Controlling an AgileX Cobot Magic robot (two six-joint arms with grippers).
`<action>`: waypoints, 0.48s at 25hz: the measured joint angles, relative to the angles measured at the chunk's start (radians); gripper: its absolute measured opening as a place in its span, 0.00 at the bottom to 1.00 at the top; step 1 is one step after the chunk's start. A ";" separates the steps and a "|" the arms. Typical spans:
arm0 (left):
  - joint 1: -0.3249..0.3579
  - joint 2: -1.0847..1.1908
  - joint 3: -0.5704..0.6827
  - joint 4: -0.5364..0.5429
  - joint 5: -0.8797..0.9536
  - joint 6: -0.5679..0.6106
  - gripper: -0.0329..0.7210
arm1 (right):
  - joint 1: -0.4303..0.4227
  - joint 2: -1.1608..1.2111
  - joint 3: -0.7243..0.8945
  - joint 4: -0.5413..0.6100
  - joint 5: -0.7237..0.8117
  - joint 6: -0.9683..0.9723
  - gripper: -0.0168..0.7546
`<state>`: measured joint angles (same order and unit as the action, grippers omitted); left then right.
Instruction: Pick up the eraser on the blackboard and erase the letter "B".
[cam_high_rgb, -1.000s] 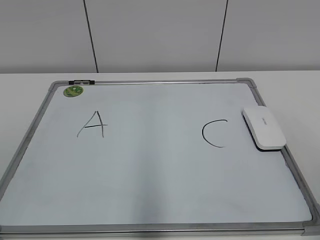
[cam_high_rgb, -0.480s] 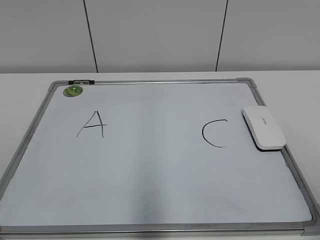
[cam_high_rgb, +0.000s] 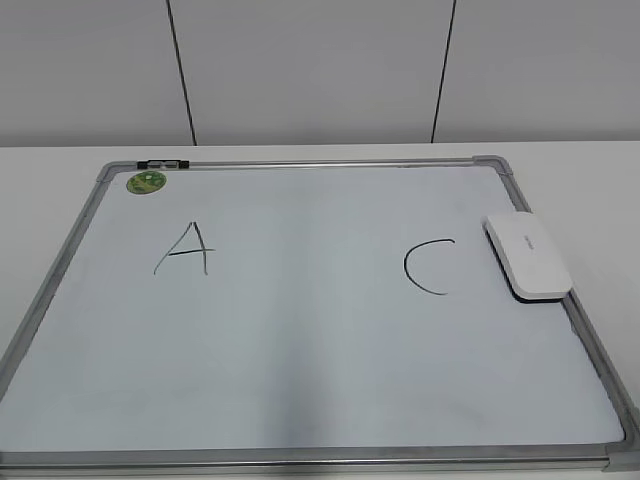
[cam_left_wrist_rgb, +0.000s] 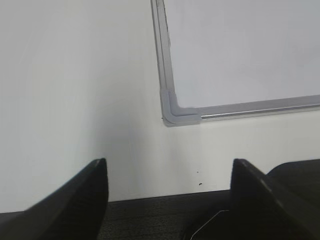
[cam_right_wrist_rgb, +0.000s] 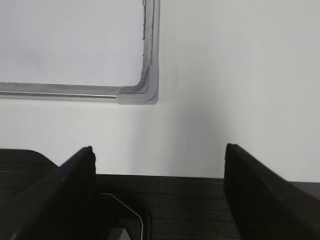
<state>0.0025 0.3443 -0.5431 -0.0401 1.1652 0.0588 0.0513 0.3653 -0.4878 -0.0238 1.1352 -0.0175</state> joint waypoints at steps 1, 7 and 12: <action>0.000 0.000 0.001 0.000 -0.005 0.000 0.79 | 0.000 0.000 0.000 -0.004 0.000 0.004 0.79; 0.000 0.000 0.001 0.000 -0.014 0.000 0.80 | 0.000 0.000 0.000 -0.007 -0.002 0.006 0.79; 0.000 0.000 0.001 0.002 -0.016 0.000 0.80 | 0.000 0.000 0.000 -0.007 -0.002 0.007 0.79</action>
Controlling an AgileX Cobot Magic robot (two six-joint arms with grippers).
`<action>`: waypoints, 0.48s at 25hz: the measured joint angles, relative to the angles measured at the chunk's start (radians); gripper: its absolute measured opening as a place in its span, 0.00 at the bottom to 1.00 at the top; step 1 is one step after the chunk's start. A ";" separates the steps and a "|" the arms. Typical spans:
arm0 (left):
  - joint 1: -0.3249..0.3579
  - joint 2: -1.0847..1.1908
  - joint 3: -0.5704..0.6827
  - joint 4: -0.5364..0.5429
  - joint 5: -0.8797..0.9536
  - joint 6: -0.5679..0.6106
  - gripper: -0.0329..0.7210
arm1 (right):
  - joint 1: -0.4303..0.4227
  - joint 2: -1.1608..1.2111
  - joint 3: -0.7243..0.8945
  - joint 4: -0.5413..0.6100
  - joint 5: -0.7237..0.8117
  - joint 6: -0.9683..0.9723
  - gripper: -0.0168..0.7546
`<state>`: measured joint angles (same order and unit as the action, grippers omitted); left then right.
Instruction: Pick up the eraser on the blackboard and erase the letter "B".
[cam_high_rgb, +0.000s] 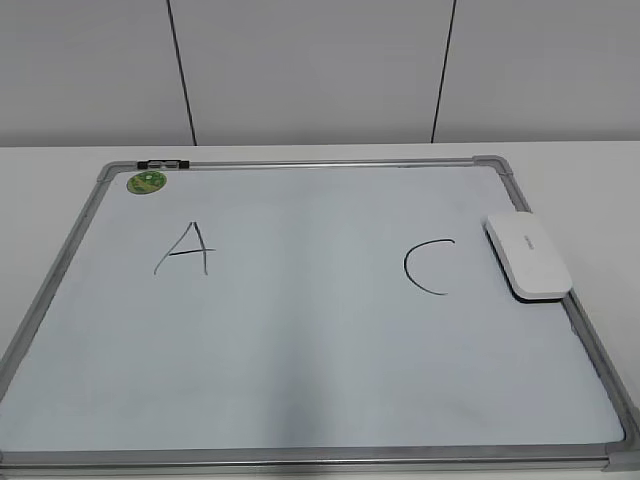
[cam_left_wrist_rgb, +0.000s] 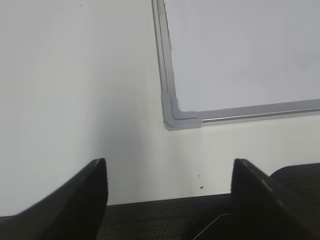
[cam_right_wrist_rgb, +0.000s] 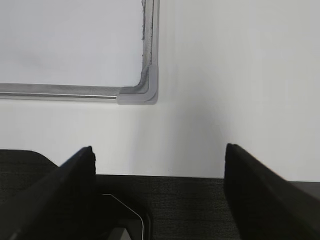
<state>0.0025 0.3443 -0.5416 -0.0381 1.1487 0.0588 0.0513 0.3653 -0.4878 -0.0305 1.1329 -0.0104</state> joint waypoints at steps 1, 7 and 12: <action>0.000 0.000 0.000 0.000 0.000 0.000 0.80 | 0.000 0.000 0.000 0.000 0.000 0.000 0.79; 0.000 -0.001 0.000 0.000 0.000 0.000 0.80 | 0.000 0.000 0.000 0.000 0.000 0.001 0.79; 0.000 -0.001 0.000 0.000 0.000 0.000 0.80 | 0.000 0.000 0.000 0.000 0.000 0.002 0.79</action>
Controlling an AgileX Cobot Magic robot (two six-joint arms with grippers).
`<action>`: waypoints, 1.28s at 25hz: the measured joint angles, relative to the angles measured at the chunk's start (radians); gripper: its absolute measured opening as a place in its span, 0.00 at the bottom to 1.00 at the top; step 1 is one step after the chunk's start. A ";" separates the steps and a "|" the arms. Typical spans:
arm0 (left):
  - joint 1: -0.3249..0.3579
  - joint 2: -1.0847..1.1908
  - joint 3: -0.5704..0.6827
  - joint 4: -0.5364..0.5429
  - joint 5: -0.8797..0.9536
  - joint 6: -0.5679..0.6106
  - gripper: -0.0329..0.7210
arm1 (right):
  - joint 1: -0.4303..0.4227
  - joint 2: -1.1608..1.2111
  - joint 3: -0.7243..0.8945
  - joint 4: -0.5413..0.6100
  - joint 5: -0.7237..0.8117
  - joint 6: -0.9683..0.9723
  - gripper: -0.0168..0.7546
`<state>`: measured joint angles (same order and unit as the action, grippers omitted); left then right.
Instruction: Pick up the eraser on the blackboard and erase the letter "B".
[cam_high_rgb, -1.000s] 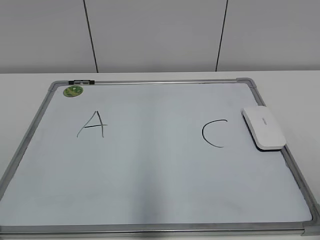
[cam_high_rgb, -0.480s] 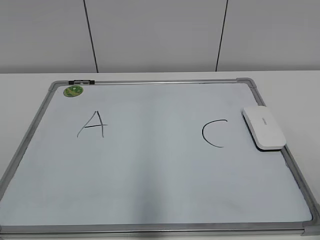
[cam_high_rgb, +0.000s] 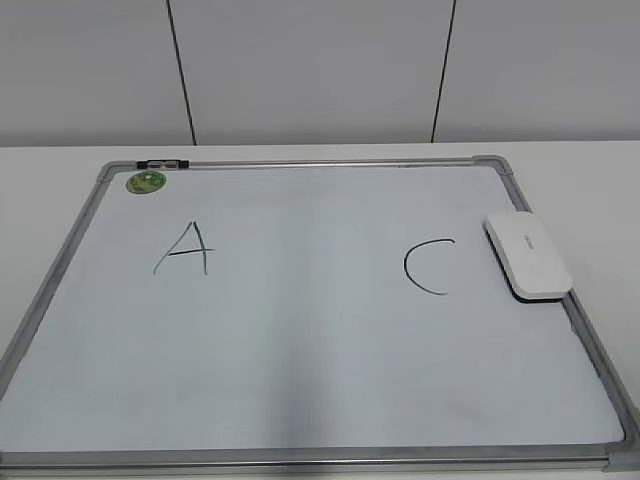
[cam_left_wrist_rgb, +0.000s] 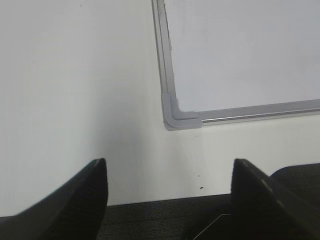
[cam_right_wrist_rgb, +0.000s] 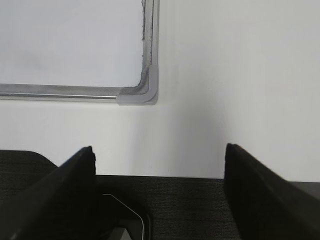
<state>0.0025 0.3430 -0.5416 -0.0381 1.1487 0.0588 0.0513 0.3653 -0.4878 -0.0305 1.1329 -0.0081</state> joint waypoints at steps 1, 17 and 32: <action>0.000 0.000 0.000 0.000 0.000 0.000 0.80 | 0.000 -0.002 0.000 0.000 -0.002 0.000 0.79; 0.000 -0.333 0.000 0.001 0.008 0.000 0.80 | 0.000 -0.376 0.000 0.000 0.005 0.000 0.79; 0.000 -0.333 0.000 0.002 0.014 0.000 0.78 | 0.000 -0.382 0.000 0.000 0.005 0.002 0.79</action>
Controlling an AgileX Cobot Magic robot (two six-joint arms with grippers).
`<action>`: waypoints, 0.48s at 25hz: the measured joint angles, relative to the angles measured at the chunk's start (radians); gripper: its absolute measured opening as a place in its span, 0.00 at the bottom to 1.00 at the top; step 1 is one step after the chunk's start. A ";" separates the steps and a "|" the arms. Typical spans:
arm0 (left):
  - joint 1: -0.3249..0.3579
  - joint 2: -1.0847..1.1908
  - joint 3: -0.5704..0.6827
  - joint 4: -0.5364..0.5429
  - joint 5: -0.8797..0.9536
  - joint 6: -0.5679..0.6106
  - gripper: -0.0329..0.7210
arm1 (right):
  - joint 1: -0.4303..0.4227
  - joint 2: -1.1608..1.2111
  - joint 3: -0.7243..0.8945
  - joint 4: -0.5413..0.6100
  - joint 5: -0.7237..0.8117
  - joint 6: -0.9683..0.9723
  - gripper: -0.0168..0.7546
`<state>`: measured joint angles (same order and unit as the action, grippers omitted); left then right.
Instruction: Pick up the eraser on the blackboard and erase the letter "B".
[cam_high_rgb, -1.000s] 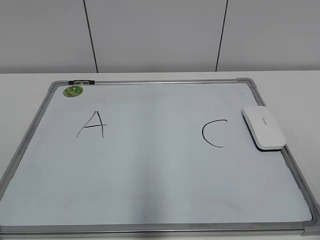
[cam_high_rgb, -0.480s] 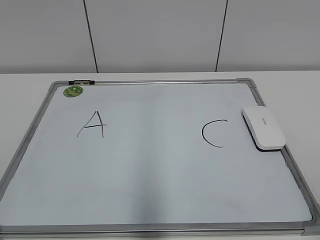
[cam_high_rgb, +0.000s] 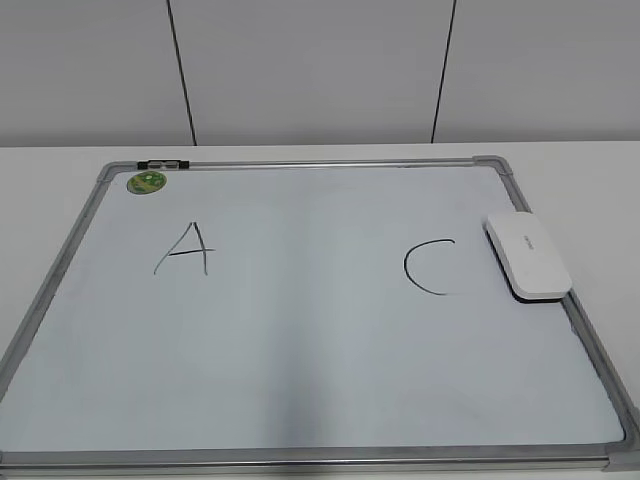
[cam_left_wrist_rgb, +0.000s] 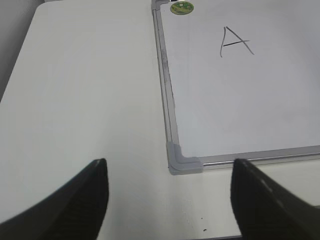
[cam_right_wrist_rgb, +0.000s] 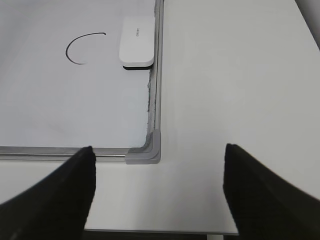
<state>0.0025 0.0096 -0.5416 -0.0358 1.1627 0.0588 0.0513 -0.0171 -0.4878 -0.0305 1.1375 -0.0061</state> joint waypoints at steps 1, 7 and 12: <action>0.000 0.000 0.000 0.000 0.000 0.000 0.78 | 0.000 0.000 0.000 0.000 0.000 0.000 0.79; 0.000 0.000 0.000 0.000 0.000 0.000 0.72 | 0.000 0.000 0.000 0.000 0.000 0.000 0.79; 0.000 0.000 0.000 0.000 -0.091 0.000 0.67 | 0.000 0.000 0.000 0.000 0.000 0.000 0.79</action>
<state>0.0025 0.0096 -0.5416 -0.0358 1.0713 0.0588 0.0513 -0.0171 -0.4878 -0.0305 1.1375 -0.0061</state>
